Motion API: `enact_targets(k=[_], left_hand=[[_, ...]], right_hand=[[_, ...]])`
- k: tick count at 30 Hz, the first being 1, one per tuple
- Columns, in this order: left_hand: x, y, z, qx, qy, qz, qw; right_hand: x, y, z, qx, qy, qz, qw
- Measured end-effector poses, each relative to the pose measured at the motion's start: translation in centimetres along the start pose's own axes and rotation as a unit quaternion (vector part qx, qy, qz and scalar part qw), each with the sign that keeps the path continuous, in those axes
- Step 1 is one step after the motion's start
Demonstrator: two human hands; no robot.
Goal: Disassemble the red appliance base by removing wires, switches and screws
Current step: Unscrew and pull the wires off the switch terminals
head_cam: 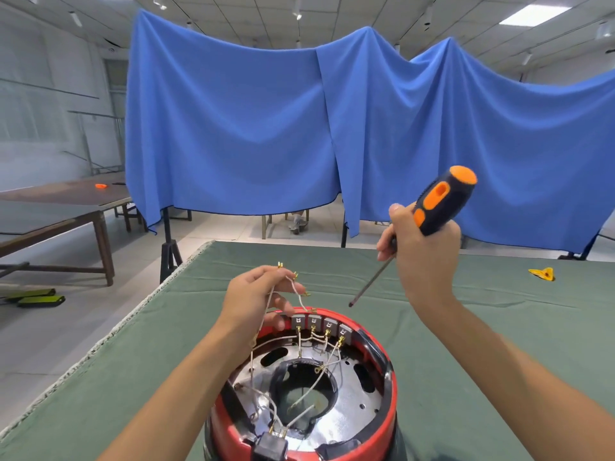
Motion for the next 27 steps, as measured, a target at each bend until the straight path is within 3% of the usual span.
enact_targets(k=[4, 6, 11, 16, 23, 25, 27], left_hand=[[-0.5, 0.4, 0.6, 0.027, -0.014, -0.048, 0.998], [-0.8, 0.9, 0.9, 0.042, -0.011, -0.060, 0.997], [-1.6, 1.8, 1.6, 0.044, -0.011, -0.083, 0.996], [-2.0, 1.3, 1.1, 0.083, 0.011, -0.045, 0.995], [-2.7, 0.1, 0.9, 0.103, -0.023, -0.106, 0.989], [-2.8, -0.2, 1.0, 0.109, -0.020, -0.055, 0.992], [-2.5, -1.4, 1.2, 0.148, 0.003, 0.089, 0.985]], right_hand=[[0.5, 1.7, -0.8, -0.064, -0.067, -0.176, 0.980], [1.2, 3.1, -1.1, -0.134, -0.094, -0.232, 0.959], [5.5, 6.1, -2.4, -0.335, -0.035, -0.399, 0.853], [9.7, 6.7, -4.1, -0.404, 0.133, -0.363, 0.829], [10.6, 7.8, -5.6, -0.436, 0.226, -0.243, 0.836], [10.6, 7.3, -5.0, -0.427, 0.234, -0.243, 0.839], [10.7, 6.1, -3.8, -0.395, 0.237, -0.262, 0.848]])
Point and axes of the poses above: each hand's wrist, its own z-axis towards the middle knuckle, its own y-axis out of the palm, x = y × z, the point moved 9 cm from there along z, towards the middle knuckle, and after that the axes turned 3 degrees about z, right-handed, at the moved point
